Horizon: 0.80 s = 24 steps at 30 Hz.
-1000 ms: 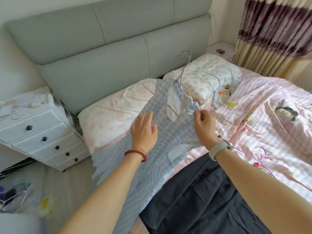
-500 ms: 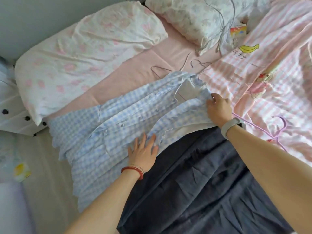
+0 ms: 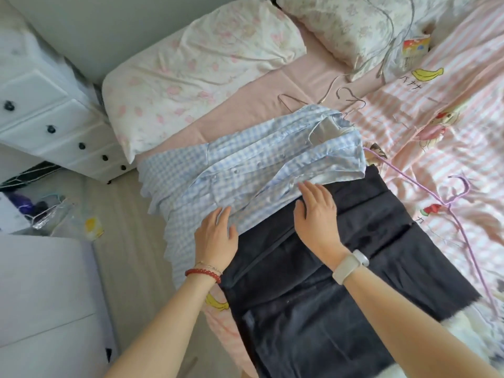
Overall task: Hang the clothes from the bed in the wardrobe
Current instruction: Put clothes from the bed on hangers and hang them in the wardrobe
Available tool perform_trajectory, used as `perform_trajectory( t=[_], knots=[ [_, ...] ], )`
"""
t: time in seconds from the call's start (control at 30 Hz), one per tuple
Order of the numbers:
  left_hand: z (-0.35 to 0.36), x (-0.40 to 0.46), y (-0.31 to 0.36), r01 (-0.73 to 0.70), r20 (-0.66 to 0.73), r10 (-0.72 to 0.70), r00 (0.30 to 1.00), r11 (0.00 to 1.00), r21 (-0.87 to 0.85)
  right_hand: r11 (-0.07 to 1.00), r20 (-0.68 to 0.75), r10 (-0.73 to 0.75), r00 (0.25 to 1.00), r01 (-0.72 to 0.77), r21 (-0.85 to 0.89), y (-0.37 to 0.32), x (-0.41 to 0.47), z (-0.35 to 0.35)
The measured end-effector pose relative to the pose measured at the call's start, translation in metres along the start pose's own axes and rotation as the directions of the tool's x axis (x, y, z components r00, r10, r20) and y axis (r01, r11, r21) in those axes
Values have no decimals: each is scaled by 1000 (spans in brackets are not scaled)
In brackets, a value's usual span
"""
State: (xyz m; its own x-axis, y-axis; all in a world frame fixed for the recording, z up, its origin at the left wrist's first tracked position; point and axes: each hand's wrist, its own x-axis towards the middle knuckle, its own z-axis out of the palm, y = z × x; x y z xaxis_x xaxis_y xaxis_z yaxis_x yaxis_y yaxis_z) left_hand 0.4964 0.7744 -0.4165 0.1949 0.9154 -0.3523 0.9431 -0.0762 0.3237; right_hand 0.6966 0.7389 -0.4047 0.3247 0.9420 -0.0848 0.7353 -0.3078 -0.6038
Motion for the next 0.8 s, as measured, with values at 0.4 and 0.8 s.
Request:
perform_trajectory(
  t=[0.4,0.8],
  knots=[
    [-20,-283,-104,193,-241,-220,945,972,-131,890,441,-391,808,454,-43,-140,-229,41],
    [53,-652,-223,592,-364,-694,622,720,-362,356,712,-697,81,901,246,-246,-520,111]
  ],
)
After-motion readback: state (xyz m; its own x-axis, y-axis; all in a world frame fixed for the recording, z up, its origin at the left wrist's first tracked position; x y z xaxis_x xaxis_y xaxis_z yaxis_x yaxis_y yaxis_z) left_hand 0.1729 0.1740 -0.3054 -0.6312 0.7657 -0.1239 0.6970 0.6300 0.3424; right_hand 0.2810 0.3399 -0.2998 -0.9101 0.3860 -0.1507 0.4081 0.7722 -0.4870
